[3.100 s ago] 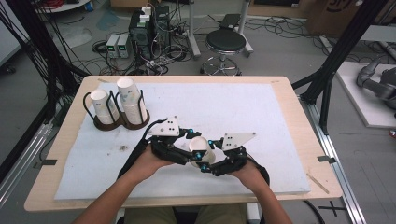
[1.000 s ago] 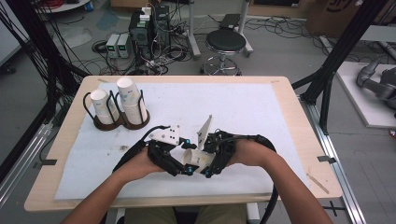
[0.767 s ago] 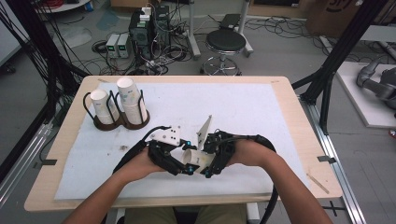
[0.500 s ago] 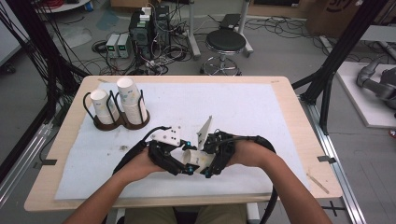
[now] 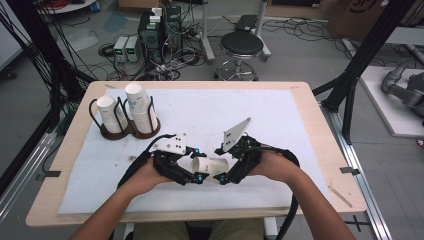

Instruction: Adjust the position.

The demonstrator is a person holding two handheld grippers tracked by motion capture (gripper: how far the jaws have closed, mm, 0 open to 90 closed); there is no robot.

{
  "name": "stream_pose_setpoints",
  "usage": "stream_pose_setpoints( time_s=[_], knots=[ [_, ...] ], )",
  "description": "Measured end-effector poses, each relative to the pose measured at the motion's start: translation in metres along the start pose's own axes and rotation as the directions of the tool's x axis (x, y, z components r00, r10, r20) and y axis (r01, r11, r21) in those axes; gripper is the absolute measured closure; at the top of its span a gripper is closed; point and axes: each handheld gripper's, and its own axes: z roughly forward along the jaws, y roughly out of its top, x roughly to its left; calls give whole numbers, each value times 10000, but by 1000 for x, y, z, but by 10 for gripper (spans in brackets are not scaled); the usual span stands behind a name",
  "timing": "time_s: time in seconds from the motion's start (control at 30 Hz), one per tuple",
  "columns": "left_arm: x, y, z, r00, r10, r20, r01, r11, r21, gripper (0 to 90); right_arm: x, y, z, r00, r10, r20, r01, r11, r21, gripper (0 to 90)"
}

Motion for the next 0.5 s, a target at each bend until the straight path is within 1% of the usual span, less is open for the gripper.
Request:
stream_pose_setpoints(
  time_s=[0.1,0.13,0.2,0.3,0.33,0.37,0.4,0.43,0.47,0.5],
  knots=[
    [2,-4,-3,9998,-123,-132,120,9997,-217,363,-1,-6,-5,9995,131,283,-114,9983,-575,196],
    [2,-6,-5,9997,-179,-193,173,9994,-301,364,-1,-9,-6,9991,260,348,-231,9963,-828,197],
    [4,-10,-7,9990,-312,-313,296,9982,-517,364,0,-15,-9,9980,458,445,-399,9913,-1258,196],
    [5,-15,-10,9977,-512,-446,473,9952,-853,363,1,-25,-10,9950,769,637,-639,9805,-1856,196],
    [5,-16,-11,9973,-554,-476,509,9945,-920,363,2,-34,-10,9905,1111,804,-892,9671,-2381,196],
    [5,-18,-11,9968,-612,-512,560,9937,-974,363,2,-34,-10,9905,1111,804,-892,9671,-2381,196],
    [5,-19,-12,9963,-657,-552,598,9928,-1034,363,3,-37,-9,9889,1269,773,-1032,9607,-2577,197],
    [5,-21,-13,9958,-673,-621,602,9921,-1099,363,3,-41,-9,9876,1345,811,-1070,9542,-2793,196],
    [5,-22,-13,9949,-744,-687,654,9900,-1248,362,5,-51,-7,9806,1723,931,-1326,9340,-3319,196],
    [5,-23,-13,9945,-759,-719,658,9890,-1328,362,5,-51,-7,9806,1723,931,-1326,9340,-3319,196]
  ],
)
